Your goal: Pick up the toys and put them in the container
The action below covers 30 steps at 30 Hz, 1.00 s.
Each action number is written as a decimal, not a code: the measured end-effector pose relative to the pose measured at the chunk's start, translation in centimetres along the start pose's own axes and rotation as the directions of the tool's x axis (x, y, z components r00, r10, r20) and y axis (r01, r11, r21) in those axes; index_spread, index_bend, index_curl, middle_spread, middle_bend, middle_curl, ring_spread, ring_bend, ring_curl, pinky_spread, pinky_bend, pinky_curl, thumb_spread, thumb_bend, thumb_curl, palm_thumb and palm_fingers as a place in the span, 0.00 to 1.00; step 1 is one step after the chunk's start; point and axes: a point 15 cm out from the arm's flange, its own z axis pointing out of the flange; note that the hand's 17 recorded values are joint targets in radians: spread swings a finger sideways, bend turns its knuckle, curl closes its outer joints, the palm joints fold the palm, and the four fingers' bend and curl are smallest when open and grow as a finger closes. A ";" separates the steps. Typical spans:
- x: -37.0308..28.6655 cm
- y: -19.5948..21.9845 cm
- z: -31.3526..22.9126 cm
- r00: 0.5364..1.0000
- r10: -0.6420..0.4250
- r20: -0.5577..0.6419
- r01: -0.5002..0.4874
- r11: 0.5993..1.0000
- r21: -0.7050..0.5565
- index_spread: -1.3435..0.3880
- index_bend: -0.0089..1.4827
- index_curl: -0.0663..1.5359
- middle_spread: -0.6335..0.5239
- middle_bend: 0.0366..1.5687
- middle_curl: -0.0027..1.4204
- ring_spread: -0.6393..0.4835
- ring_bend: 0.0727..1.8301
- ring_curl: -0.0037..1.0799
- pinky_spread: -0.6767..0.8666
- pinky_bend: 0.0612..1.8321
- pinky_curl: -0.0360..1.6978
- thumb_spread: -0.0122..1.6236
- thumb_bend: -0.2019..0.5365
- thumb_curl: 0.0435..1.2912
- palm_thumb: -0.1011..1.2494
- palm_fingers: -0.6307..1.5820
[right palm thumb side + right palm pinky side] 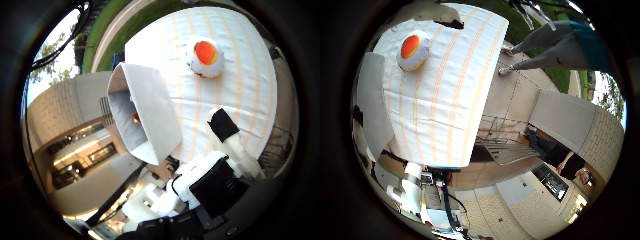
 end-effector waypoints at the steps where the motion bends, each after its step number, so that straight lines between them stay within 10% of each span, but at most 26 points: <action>1: -0.1 -0.5 0.5 1.000 -0.005 0.001 0.005 1.000 -0.007 0.61 0.12 0.20 0.60 0.09 0.22 0.82 0.16 0.30 0.73 0.30 0.19 0.70 0.24 0.34 0.64 0.30; 22: -1.6 -10.1 13.7 0.998 0.036 -0.052 -0.041 0.993 -0.111 0.70 0.12 0.21 0.60 0.09 0.22 0.83 0.18 0.30 0.73 0.30 0.18 0.71 0.24 0.33 0.61 0.35; 30: -1.9 -10.3 14.2 0.991 0.000 -0.130 -0.020 0.989 -0.146 0.64 0.08 0.17 0.49 0.36 0.34 0.72 0.49 0.45 0.72 0.43 0.21 0.70 0.25 0.33 0.63 0.76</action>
